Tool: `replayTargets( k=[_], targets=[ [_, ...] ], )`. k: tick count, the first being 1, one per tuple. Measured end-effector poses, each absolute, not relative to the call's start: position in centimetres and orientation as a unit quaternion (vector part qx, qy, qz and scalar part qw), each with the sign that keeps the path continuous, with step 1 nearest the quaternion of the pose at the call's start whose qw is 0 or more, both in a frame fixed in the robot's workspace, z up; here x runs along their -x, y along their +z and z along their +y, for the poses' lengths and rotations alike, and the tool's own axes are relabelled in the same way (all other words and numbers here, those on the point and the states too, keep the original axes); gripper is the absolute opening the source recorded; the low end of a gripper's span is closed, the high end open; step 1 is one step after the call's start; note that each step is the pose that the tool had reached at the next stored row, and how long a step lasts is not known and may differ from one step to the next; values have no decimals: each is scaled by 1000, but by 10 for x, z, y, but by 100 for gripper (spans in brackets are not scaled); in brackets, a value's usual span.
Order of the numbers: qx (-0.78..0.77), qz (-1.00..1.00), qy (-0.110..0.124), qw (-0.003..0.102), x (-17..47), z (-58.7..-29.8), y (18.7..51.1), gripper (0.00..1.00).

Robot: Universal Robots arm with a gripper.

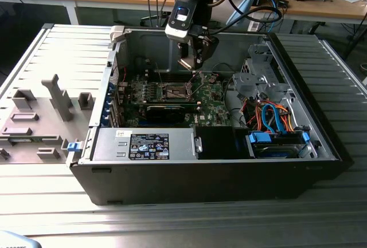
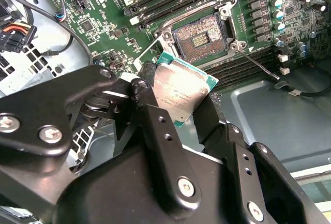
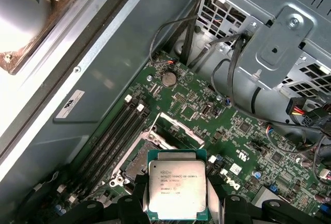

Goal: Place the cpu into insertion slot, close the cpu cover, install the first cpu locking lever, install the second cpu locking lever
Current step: 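Place the cpu into insertion slot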

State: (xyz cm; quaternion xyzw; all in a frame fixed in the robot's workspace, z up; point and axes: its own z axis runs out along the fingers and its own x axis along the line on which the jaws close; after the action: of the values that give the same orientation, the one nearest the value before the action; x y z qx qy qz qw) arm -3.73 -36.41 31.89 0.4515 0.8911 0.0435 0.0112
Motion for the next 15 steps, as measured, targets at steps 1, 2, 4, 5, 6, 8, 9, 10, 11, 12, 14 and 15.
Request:
replayTargets(
  k=[1, 2, 4, 5, 6, 8, 9, 10, 11, 12, 14, 15],
  targets=[
    [-452, 891, 43, 11, 37, -364, 319, 54],
    [-453, 891, 43, 11, 37, -364, 319, 54],
    [-454, 890, 43, 11, 37, -364, 319, 54],
    [-454, 890, 43, 11, 37, -364, 319, 54],
    [-455, 889, 43, 11, 37, -364, 319, 54],
    [-456, 889, 43, 11, 37, -364, 319, 54],
    [-457, 888, 43, 11, 37, -364, 319, 54],
    [-458, 888, 43, 11, 37, -364, 319, 54],
    [-458, 888, 43, 12, 37, -364, 319, 54],
    [-459, 888, 43, 12, 37, -364, 319, 54],
    [-460, 887, 43, 12, 37, -364, 319, 54],
    [-461, 886, 43, 12, 37, -364, 319, 54]
  ],
)
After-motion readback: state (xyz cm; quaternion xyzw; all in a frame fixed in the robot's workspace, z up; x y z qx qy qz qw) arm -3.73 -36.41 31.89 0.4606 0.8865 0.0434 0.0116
